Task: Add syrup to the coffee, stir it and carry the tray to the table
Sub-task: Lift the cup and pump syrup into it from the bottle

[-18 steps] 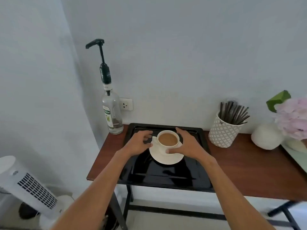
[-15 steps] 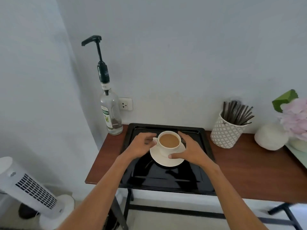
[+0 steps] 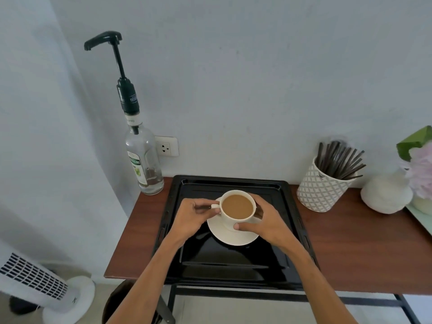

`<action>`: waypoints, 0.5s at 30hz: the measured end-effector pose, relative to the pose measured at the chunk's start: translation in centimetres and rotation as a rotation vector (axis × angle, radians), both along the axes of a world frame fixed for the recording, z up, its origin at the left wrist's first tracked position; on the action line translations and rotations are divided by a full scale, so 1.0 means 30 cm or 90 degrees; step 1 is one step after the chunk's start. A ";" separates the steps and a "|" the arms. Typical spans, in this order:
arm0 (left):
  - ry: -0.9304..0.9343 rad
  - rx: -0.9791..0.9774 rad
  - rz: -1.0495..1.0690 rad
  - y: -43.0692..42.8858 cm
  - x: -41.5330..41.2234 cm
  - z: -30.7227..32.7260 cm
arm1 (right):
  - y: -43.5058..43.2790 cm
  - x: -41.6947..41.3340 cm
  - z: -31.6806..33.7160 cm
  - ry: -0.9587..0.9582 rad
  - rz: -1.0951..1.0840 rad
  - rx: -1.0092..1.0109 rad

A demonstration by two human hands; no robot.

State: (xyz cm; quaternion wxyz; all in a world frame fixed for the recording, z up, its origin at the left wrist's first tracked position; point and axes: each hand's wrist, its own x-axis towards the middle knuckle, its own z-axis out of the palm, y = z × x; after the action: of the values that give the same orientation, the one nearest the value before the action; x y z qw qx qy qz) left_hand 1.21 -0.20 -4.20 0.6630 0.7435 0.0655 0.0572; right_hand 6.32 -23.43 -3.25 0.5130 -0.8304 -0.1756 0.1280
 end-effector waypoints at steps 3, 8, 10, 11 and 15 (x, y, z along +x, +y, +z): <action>-0.010 -0.030 0.013 -0.008 -0.008 -0.011 | 0.002 -0.002 0.000 -0.001 0.000 0.004; -0.033 -0.075 0.011 -0.021 -0.022 -0.018 | 0.001 0.000 0.000 -0.007 0.002 0.010; -0.035 -0.080 0.010 -0.025 -0.026 -0.011 | 0.000 0.001 0.000 -0.011 0.005 0.007; -0.038 -0.079 0.011 -0.027 -0.028 -0.011 | -0.001 -0.001 0.000 -0.013 0.006 0.006; -0.047 -0.096 0.029 -0.036 -0.047 -0.002 | 0.003 -0.008 0.015 -0.023 0.016 0.011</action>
State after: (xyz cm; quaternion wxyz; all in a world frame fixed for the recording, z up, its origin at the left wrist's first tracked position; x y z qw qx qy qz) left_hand -0.21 -1.27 -4.25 0.7179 0.6870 0.0619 0.0940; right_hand 6.09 -23.36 -2.79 0.5154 -0.8258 -0.1962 0.1180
